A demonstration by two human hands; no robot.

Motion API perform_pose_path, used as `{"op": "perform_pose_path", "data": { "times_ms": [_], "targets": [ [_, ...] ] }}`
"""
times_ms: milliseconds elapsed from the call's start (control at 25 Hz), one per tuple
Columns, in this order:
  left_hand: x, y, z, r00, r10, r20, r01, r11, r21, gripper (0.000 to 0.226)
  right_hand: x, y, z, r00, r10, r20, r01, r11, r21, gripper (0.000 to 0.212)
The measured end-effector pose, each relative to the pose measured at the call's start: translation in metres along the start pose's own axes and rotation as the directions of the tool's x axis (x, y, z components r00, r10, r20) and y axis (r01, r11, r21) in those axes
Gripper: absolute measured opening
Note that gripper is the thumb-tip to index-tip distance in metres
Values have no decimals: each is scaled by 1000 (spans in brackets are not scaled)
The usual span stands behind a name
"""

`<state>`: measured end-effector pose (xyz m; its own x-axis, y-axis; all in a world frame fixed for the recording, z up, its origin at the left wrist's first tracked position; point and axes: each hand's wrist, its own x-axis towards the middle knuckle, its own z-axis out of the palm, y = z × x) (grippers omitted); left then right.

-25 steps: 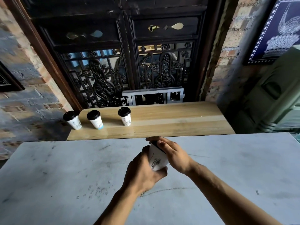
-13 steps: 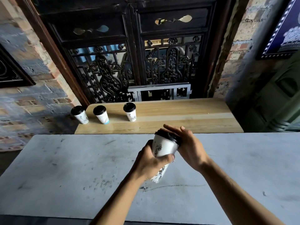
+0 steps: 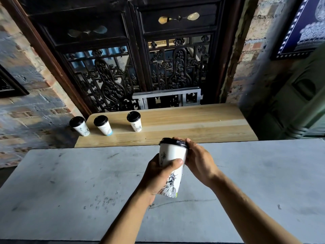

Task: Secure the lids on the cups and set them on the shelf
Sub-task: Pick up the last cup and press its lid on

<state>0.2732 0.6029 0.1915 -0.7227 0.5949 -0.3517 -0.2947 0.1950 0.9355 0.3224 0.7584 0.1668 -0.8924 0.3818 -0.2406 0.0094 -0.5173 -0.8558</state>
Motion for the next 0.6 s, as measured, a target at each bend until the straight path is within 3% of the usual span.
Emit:
{"op": "perform_pose_path", "data": {
  "times_ms": [480,600],
  "targets": [
    [-2,-14,17,986,-40,-162,27,997,-76,49,-3,16,9,985,150,-86,-134,976,170,49],
    [-2,-18,17,982,-36,-188,25,998,-60,54,4,14,8,987,156,-50,-146,976,159,51]
  ]
}}
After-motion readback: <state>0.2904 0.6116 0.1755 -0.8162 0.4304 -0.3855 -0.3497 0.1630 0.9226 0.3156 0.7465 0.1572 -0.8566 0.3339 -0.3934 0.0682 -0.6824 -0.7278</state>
